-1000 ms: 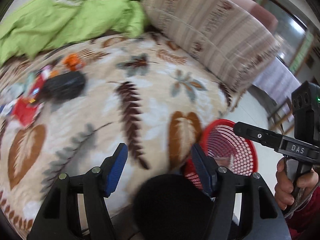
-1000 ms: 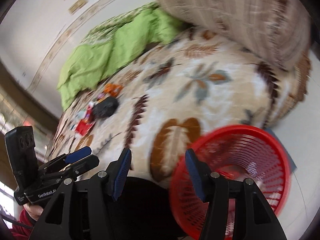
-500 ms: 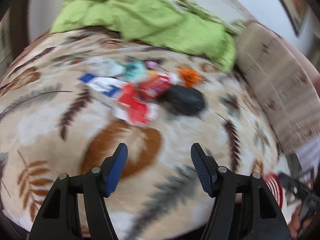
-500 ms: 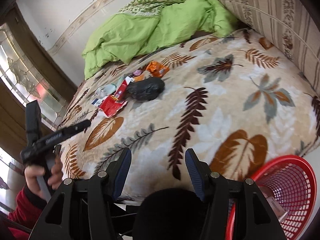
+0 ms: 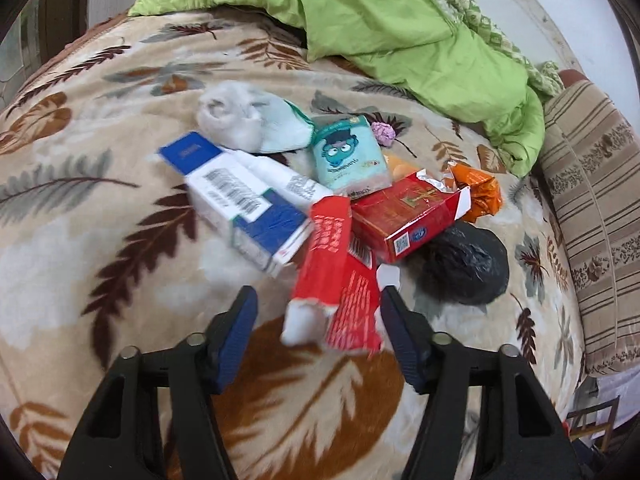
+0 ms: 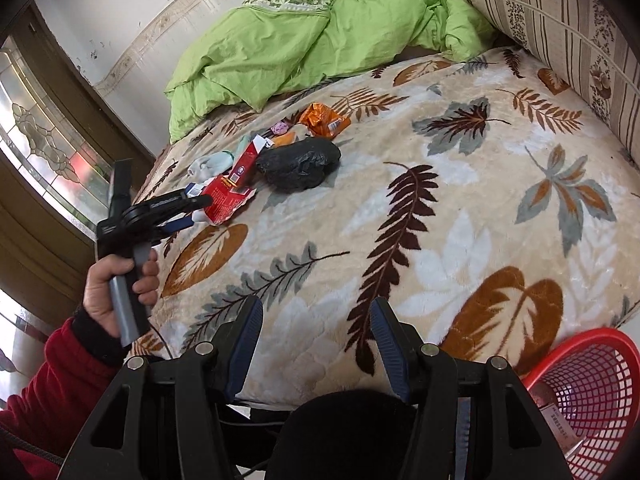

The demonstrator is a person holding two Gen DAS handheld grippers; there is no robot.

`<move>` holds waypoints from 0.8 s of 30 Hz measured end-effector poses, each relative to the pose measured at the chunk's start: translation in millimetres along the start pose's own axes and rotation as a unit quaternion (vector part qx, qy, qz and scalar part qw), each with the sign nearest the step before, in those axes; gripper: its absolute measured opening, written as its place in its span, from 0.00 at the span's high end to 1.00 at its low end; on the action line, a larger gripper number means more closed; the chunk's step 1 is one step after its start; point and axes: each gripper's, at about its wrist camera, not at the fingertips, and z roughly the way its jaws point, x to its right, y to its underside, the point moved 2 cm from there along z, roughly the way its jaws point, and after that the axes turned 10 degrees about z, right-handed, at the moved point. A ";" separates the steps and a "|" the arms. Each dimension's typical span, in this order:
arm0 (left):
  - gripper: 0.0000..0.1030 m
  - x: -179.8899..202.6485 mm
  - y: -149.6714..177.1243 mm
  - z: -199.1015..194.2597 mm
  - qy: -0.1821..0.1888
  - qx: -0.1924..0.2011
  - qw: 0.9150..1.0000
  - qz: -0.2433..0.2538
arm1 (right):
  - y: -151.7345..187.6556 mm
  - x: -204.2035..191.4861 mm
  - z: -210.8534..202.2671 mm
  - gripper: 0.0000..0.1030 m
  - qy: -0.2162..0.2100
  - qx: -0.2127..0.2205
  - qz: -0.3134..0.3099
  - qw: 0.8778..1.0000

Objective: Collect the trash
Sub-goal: 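Grasp the red torn carton with the left tool while the right tool reaches the black bag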

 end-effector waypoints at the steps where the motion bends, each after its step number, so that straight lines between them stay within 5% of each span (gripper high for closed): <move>1: 0.54 1.7 -1.2 3.9 -0.002 -0.002 1.000 0.001 | -3.3 -0.5 3.1 0.43 0.000 -0.002 0.000 1.000; 4: 0.82 8.8 -1.6 15.7 -0.005 -0.012 1.000 0.009 | -13.4 -2.2 10.9 0.37 -0.009 -0.004 0.002 1.000; 5: 0.84 10.0 -1.2 16.0 -0.008 -0.010 1.000 0.012 | -18.0 -3.5 13.9 0.36 -0.013 -0.003 0.002 1.000; 16: 0.85 1.1 38.3 -48.8 -0.019 0.050 0.998 0.033 | -109.3 -26.5 93.7 0.33 -0.041 0.001 -0.014 0.999; 24: 0.85 -10.4 54.4 -63.9 -0.043 0.081 0.995 0.040 | -167.4 -21.2 185.3 0.33 -0.050 -0.015 0.039 0.998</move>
